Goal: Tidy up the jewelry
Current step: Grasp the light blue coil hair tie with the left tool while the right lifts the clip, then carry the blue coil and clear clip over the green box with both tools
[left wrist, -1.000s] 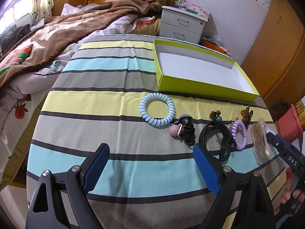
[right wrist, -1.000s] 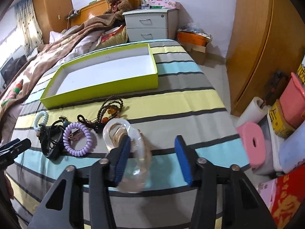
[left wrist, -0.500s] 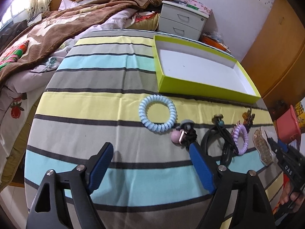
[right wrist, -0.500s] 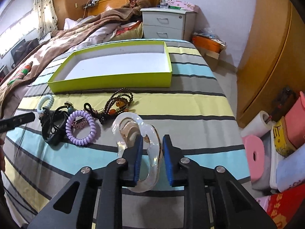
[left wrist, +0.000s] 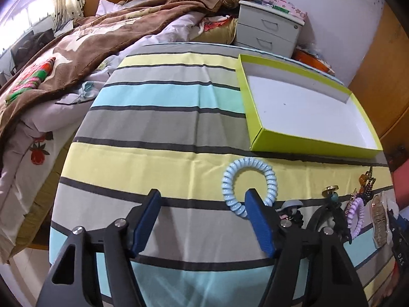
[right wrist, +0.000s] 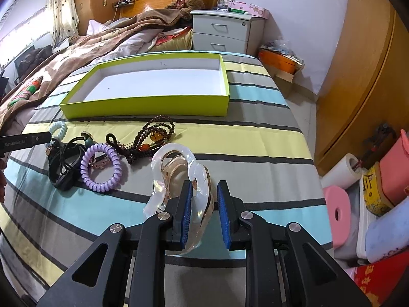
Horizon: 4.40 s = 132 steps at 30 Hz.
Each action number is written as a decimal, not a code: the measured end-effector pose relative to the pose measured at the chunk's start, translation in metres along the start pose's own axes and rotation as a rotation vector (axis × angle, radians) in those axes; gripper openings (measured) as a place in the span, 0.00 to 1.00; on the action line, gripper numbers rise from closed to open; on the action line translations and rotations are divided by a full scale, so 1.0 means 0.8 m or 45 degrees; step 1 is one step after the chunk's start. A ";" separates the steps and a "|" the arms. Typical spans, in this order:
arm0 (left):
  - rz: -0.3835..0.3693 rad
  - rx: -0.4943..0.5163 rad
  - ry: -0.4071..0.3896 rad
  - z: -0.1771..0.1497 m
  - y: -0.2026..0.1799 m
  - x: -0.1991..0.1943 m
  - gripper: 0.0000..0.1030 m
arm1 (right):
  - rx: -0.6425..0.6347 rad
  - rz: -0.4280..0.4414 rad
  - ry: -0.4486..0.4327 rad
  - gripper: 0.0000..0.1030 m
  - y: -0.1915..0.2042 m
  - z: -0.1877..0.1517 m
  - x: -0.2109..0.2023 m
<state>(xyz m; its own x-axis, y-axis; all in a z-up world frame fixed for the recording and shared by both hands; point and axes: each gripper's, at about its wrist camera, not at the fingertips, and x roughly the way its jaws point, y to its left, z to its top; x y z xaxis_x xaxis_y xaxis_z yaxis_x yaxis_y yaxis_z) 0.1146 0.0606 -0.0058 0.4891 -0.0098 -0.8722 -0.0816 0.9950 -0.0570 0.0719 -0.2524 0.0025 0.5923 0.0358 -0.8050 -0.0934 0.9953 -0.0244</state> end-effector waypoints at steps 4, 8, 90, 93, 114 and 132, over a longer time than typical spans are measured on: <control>0.025 0.015 0.015 -0.001 -0.005 0.004 0.65 | 0.000 0.005 0.002 0.20 0.000 0.001 0.001; 0.071 0.017 0.018 -0.003 -0.009 0.004 0.67 | 0.002 0.001 0.003 0.20 0.000 0.002 0.001; -0.238 -0.008 -0.143 0.149 -0.067 0.017 0.10 | 0.036 0.025 -0.040 0.13 -0.017 0.204 0.096; -0.236 -0.011 -0.120 0.155 -0.070 0.031 0.10 | 0.035 0.023 -0.017 0.13 -0.016 0.207 0.110; -0.190 0.000 -0.029 0.167 -0.080 0.089 0.10 | 0.003 -0.022 0.024 0.13 -0.012 0.223 0.156; -0.214 -0.006 -0.010 0.170 -0.085 0.091 0.23 | -0.021 -0.044 -0.009 0.17 -0.010 0.223 0.154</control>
<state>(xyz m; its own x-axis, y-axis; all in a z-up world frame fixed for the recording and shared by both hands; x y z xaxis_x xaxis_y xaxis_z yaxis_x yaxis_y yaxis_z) 0.2741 0.0060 0.0004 0.5029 -0.1752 -0.8464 -0.0022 0.9790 -0.2039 0.2884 -0.2398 0.0096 0.6009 0.0019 -0.7993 -0.0857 0.9944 -0.0620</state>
